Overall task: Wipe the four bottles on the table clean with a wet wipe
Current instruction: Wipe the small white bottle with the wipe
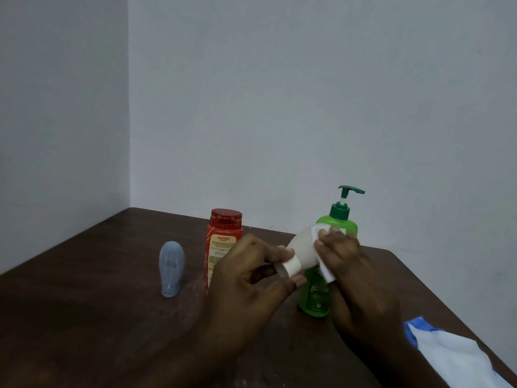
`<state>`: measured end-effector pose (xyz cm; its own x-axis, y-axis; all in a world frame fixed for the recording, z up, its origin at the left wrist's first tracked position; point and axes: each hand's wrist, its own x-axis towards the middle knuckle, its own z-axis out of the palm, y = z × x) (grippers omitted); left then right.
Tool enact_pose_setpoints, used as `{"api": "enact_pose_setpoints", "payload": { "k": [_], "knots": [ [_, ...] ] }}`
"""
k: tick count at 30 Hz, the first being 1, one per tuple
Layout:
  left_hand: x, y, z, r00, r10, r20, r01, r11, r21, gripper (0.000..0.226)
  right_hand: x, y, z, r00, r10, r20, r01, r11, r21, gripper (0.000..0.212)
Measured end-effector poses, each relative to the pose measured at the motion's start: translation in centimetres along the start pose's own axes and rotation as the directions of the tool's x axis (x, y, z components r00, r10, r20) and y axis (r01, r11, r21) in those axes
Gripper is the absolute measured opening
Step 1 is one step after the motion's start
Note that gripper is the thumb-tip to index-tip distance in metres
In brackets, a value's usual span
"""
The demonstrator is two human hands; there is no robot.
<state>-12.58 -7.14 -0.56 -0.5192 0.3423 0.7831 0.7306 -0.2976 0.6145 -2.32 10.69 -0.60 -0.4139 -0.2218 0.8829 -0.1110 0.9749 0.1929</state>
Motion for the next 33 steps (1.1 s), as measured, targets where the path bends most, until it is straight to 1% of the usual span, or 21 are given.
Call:
{"api": "enact_pose_setpoints", "payload": {
  "k": [1, 2, 4, 5, 7, 8, 10, 12, 13, 15, 16, 18, 21, 23, 25, 27, 29, 31, 33],
  "knots": [
    [-0.1, 0.0, -0.1, 0.994, 0.11, 0.007, -0.11, 0.99, 0.086, 0.033, 0.0, -0.7, 0.1, 0.999, -0.048, 0.011, 0.048, 0.999, 0.009, 0.041],
    [-0.1, -0.1, -0.2, 0.983, 0.182, 0.012, -0.181, 0.972, 0.146, 0.03, 0.1, -1.3, 0.0, 0.996, -0.087, 0.021, 0.087, 0.996, 0.02, 0.04],
    [-0.1, -0.2, -0.3, 0.972, 0.235, 0.022, -0.234, 0.948, 0.215, 0.024, 0.2, -1.2, -0.3, 0.993, -0.115, 0.027, 0.113, 0.993, 0.04, 0.041],
    [-0.1, -0.2, -0.4, 0.969, 0.244, 0.03, -0.244, 0.941, 0.232, 0.023, 0.3, -0.8, -0.5, 0.995, -0.101, 0.026, 0.1, 0.994, 0.037, 0.043],
    [-0.2, -0.5, -0.5, 0.962, 0.265, 0.07, -0.274, 0.929, 0.247, 0.027, 0.3, 0.5, -0.8, 1.0, -0.027, 0.011, 0.027, 1.0, 0.003, 0.045],
    [-0.3, -0.5, -0.6, 0.949, 0.297, 0.102, -0.314, 0.913, 0.262, 0.027, 0.3, 1.1, -0.8, 1.0, 0.02, -0.011, -0.02, 1.0, -0.006, 0.046],
    [-0.3, -0.7, -0.7, 0.906, 0.388, 0.168, -0.422, 0.844, 0.331, 0.023, 0.4, 1.5, -0.8, 0.995, 0.079, -0.057, -0.08, 0.997, -0.011, 0.045],
    [-0.1, -0.8, -0.8, 0.868, 0.454, 0.202, -0.496, 0.771, 0.4, 0.021, 0.6, 0.5, -0.9, 0.997, 0.054, -0.061, -0.054, 0.999, -0.007, 0.044],
    [0.0, -0.9, -0.8, 0.853, 0.478, 0.207, -0.519, 0.745, 0.42, 0.02, 0.6, -0.2, -0.9, 0.999, 0.005, -0.046, -0.005, 1.0, 0.002, 0.044],
    [0.1, -1.1, -0.9, 0.83, 0.51, 0.224, -0.553, 0.706, 0.443, 0.017, 0.7, -1.5, -0.9, 0.994, -0.11, -0.008, 0.11, 0.993, 0.031, 0.044],
    [0.1, -1.2, -0.9, 0.822, 0.518, 0.237, -0.565, 0.691, 0.452, 0.017, 0.7, -1.7, -0.9, 0.991, -0.137, 0.003, 0.136, 0.989, 0.051, 0.045],
    [0.1, -1.3, -1.0, 0.808, 0.527, 0.263, -0.585, 0.67, 0.456, 0.019, 0.6, -1.1, -0.9, 0.995, -0.103, -0.002, 0.103, 0.992, 0.077, 0.041],
    [-0.1, -1.4, -0.8, 0.768, 0.555, 0.32, -0.637, 0.612, 0.469, 0.023, 0.4, 0.9, -1.2, 0.996, 0.064, -0.061, -0.061, 0.997, 0.053, 0.041],
    [-0.2, -1.4, -0.6, 0.751, 0.562, 0.346, -0.656, 0.578, 0.485, 0.025, 0.3, 1.2, -1.3, 0.989, 0.116, -0.091, -0.113, 0.993, 0.037, 0.042],
    [-0.2, -1.3, -0.6, 0.743, 0.571, 0.349, -0.665, 0.567, 0.486, 0.023, 0.3, 0.1, -1.0, 0.994, 0.08, -0.076, -0.076, 0.996, 0.049, 0.041],
    [-0.2, -1.1, -0.6, 0.733, 0.586, 0.346, -0.675, 0.561, 0.48, 0.02, 0.3, -1.3, -0.7, 0.999, -0.013, -0.034, 0.017, 0.995, 0.101, 0.04],
    [-0.2, -1.0, -0.6, 0.743, 0.585, 0.324, -0.661, 0.569, 0.488, 0.018, 0.5, -1.7, -0.7, 0.998, -0.064, -0.013, 0.065, 0.987, 0.146, 0.038],
    [-0.2, -0.9, -0.6, 0.755, 0.576, 0.314, -0.647, 0.574, 0.502, 0.017, 0.6, -0.9, -1.0, 0.999, -0.033, -0.026, 0.037, 0.986, 0.164, 0.038],
    [-0.4, -1.1, -0.6, 0.752, 0.569, 0.332, -0.652, 0.569, 0.501, 0.017, 0.4, 0.5, -1.2, 0.996, 0.062, -0.06, -0.053, 0.989, 0.141, 0.039]
  ]
}}
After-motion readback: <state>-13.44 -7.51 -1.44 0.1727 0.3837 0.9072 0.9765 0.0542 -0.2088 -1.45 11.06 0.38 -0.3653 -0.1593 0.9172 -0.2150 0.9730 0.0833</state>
